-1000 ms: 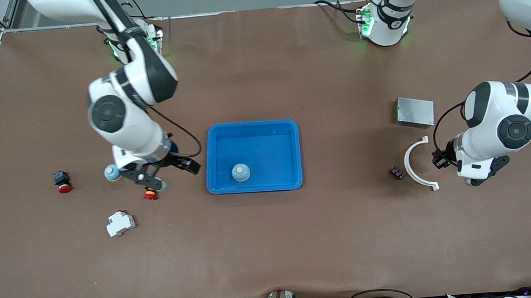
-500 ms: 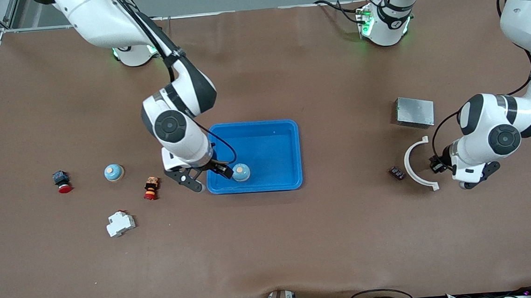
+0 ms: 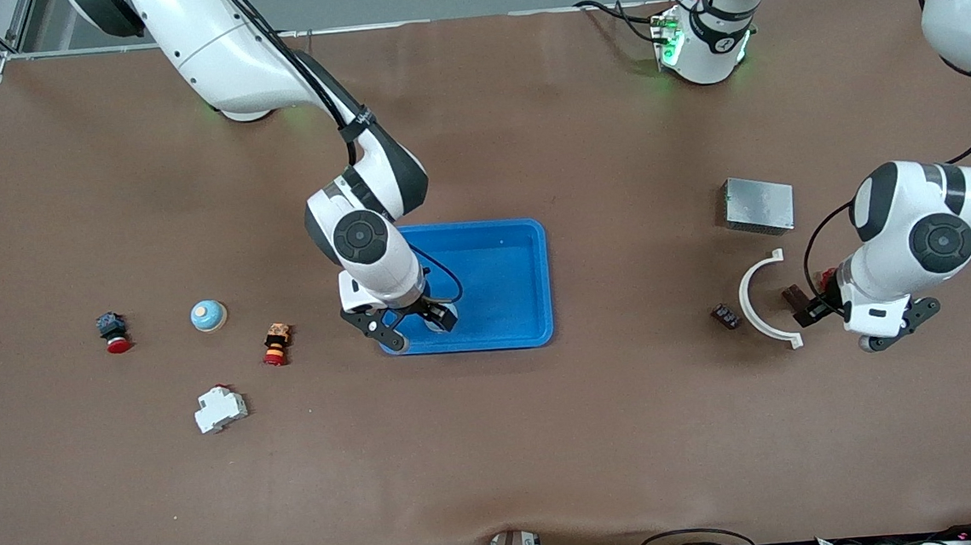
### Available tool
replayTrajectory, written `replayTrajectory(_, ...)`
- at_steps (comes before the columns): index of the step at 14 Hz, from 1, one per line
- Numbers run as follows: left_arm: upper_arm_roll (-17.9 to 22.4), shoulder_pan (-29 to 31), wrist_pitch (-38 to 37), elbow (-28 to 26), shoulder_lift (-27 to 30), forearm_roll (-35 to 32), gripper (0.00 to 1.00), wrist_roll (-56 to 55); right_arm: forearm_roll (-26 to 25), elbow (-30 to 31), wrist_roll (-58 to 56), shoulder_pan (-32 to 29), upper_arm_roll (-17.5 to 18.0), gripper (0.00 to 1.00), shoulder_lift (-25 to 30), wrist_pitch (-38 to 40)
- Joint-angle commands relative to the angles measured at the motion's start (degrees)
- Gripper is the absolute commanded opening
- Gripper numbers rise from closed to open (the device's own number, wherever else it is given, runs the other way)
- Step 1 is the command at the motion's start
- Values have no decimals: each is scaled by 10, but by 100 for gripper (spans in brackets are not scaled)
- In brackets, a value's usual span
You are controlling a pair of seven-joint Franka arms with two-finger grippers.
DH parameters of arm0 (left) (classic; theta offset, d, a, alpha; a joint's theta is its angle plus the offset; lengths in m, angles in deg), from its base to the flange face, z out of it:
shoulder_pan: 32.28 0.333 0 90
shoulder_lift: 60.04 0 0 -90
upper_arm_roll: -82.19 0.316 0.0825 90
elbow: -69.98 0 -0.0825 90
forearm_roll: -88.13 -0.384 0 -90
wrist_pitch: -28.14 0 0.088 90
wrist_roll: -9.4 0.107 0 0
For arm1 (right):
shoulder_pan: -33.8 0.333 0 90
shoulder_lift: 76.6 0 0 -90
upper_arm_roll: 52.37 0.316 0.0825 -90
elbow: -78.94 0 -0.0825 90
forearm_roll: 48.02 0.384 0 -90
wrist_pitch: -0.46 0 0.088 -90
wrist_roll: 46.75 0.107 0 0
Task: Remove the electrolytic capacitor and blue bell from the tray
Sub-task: 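Grasp the second bell with the right gripper while the left gripper lowers the capacitor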
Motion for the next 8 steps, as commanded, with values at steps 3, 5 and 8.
replayTrajectory(3, -76, 0, -132, 94, 21, -3, 100, 2, -26, -36, 42, 18, -7, 100, -34, -2)
replayTrajectory(5, -89, 4, -178, 141, 21, -2, 100, 59, -37, -36, 52, 22, -7, 100, -42, -16)
replayTrajectory(8, -89, 7, -189, 165, 21, -1, 100, 127, -41, -36, 52, 24, -7, 100, -49, -16)
